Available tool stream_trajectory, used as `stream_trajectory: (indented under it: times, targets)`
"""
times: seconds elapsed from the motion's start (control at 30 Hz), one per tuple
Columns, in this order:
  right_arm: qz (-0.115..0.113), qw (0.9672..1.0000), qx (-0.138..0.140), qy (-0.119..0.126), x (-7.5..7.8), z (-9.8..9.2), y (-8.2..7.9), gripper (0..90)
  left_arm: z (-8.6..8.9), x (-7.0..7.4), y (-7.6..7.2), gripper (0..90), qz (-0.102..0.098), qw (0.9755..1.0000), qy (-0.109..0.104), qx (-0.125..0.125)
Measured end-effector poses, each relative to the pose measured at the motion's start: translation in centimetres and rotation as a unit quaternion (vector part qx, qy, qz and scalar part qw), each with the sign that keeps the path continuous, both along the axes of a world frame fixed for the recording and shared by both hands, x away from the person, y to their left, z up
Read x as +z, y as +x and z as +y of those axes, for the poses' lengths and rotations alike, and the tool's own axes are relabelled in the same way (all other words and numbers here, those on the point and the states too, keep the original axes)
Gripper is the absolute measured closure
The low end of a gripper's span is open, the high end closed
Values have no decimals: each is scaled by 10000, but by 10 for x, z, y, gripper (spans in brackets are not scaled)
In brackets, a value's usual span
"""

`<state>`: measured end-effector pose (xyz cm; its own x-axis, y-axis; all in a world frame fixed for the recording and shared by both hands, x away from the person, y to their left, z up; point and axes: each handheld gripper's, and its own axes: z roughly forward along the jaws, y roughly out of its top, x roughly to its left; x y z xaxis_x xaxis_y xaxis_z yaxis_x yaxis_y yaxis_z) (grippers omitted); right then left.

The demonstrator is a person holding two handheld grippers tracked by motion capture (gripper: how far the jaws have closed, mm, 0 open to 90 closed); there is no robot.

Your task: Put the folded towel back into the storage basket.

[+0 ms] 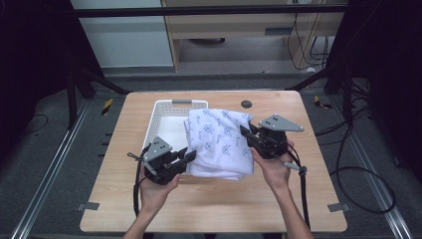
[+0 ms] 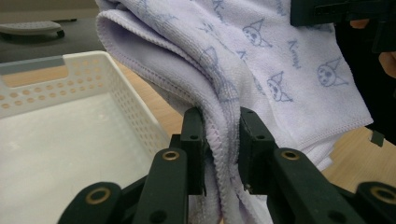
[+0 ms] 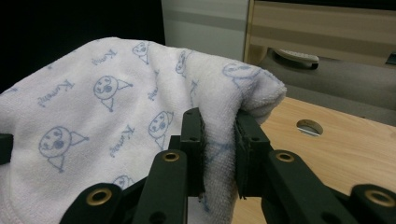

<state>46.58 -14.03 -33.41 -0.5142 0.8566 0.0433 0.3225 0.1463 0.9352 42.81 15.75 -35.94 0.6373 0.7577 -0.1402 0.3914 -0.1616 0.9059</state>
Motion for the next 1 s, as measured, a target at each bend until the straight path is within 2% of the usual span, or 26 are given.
stream_trajectory:
  times: [0.2,0.77,1.0]
  targets:
    - [-23,10000,7,-7,4,13,6,762,10,2,3,736,-43,9999,-7,106]
    - [-73,9999,65,45,5,53,29,760,44,0,20,737,56,9983,-109,565]
    - [6,9999,92,93,2,65,38,761,56,-1,25,738,109,9975,-166,675]
